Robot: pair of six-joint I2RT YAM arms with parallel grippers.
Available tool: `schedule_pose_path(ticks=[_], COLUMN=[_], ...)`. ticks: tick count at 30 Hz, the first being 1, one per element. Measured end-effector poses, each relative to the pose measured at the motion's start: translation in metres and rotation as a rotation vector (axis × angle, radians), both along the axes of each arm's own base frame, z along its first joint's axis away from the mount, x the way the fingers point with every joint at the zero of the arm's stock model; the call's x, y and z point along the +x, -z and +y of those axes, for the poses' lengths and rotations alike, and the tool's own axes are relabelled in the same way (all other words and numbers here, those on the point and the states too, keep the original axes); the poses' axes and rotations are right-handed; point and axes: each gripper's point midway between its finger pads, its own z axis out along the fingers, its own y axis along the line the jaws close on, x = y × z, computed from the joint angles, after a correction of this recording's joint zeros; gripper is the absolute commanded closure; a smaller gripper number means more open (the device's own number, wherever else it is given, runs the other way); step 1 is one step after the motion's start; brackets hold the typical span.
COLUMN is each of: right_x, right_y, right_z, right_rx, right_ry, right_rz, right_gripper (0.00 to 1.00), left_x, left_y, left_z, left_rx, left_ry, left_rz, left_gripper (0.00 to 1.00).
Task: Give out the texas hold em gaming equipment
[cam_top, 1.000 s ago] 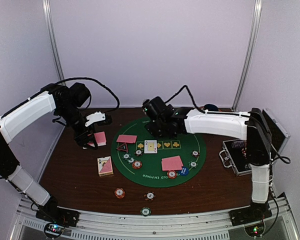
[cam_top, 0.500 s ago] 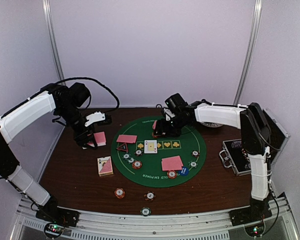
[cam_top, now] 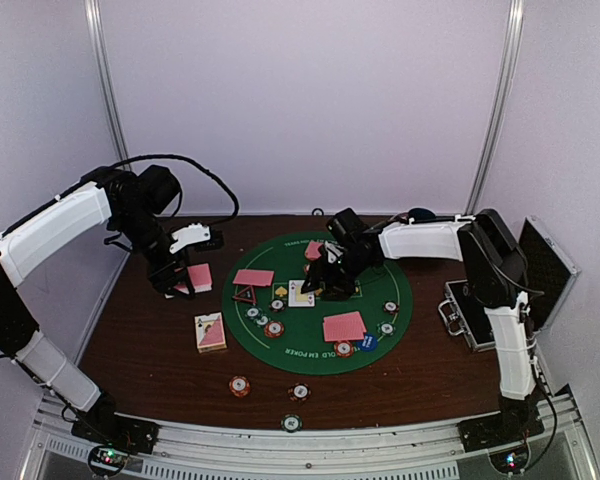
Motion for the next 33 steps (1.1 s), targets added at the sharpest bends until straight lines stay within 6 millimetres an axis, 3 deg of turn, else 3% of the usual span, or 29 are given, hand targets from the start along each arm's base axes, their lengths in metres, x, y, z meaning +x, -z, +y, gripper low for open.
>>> schedule_pose_path(ticks=[4, 29, 33], right_x=[-0.005, 0.001, 0.0], right_y=[0.009, 0.007, 0.006], right_z=[0.001, 0.025, 0.025], right_rx=[0.009, 0.108, 0.103], right_ry=[0.015, 0.064, 0.059], right_rz=[0.042, 0.089, 0.089], right_gripper=[0.39, 0.41, 0.37], left_x=[0.0, 0.0, 0.0], left_y=[0.0, 0.0, 0.0], left_z=[0.0, 0.0, 0.0], left_rx=[0.0, -0.001, -0.001], left_ry=[0.0, 0.0, 0.0], left_rz=[0.0, 0.001, 0.001], left_gripper=[1.0, 1.0, 1.0])
